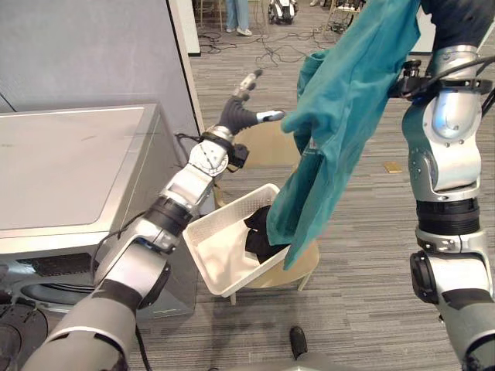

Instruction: Pick up the laundry basket with both hands and put the clothes into the washing machine.

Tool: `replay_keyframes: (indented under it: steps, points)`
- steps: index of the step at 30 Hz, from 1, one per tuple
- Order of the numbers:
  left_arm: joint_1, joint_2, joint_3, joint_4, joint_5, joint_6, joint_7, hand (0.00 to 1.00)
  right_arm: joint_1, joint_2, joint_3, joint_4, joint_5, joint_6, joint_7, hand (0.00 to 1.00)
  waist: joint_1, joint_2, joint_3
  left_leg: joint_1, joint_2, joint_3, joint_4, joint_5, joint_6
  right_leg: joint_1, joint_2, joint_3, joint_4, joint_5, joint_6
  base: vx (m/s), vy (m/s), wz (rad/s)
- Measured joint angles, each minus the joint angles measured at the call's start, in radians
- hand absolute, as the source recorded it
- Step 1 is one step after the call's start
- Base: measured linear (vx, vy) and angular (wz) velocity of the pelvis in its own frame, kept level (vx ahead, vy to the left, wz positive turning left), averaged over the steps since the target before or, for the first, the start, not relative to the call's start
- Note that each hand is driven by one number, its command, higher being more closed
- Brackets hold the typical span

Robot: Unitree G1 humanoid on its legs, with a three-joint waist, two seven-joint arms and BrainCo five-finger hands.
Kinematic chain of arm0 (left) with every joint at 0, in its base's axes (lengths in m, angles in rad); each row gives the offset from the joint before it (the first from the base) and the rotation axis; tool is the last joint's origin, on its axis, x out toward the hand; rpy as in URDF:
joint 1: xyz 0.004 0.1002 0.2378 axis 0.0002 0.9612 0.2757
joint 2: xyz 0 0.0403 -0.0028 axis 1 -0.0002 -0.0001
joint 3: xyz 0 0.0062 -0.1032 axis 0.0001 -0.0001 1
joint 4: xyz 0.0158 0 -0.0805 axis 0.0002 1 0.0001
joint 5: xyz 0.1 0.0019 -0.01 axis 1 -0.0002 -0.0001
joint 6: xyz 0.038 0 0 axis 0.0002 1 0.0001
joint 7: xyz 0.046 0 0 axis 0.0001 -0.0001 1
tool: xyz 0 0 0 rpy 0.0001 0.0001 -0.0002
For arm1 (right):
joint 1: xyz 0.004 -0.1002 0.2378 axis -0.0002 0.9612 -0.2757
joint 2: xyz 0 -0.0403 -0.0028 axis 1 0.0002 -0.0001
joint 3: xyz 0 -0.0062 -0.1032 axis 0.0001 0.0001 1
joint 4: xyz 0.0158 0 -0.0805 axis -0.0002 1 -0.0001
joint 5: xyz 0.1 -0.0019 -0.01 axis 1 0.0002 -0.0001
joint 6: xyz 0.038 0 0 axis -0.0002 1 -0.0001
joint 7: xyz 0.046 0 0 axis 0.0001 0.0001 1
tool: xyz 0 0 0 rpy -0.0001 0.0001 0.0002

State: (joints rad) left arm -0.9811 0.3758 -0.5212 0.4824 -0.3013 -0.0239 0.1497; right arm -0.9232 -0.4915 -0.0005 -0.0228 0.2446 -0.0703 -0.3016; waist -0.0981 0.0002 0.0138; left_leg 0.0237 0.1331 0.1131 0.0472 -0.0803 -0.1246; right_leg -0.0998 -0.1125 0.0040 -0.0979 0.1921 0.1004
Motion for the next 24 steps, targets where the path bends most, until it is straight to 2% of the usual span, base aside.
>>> replay_keyframes:
  steps: [4,10,17,24]
  points:
    - [-0.034,-0.012,-0.063,0.003,-0.012,0.000,-0.021,0.00,-0.044,0.017,0.007,0.004,0.000,0.000,0.000,1.00,0.000,0.022,-0.005,0.000,0.001,-0.001,0.001,0.000,0.000,0.001,0.001,0.000,0.000,0.000,0.000,0.00,0.000,0.00]
    - [-0.105,-0.018,-0.150,0.040,-0.048,0.003,-0.061,0.00,-0.082,0.053,0.024,0.011,0.001,0.000,0.001,1.00,-0.001,0.024,-0.005,0.000,0.005,0.000,0.003,-0.001,-0.001,0.002,0.004,0.000,0.000,0.000,0.000,0.00,0.000,0.00]
    - [-0.118,-0.026,-0.258,0.038,-0.120,0.005,-0.127,0.00,-0.100,0.054,0.083,0.023,0.000,0.000,0.018,1.00,-0.001,0.044,-0.018,0.001,0.005,0.000,0.003,-0.003,-0.001,0.003,0.005,0.000,0.000,0.000,0.000,0.00,0.000,0.00]
    - [-0.118,-0.088,-0.322,0.036,-0.120,0.014,-0.151,0.00,-0.124,0.075,0.098,0.052,0.000,0.002,0.019,1.00,-0.002,0.047,-0.020,0.003,0.005,0.000,0.003,-0.004,-0.001,0.005,0.005,0.000,0.000,0.000,0.000,0.00,0.000,0.00]
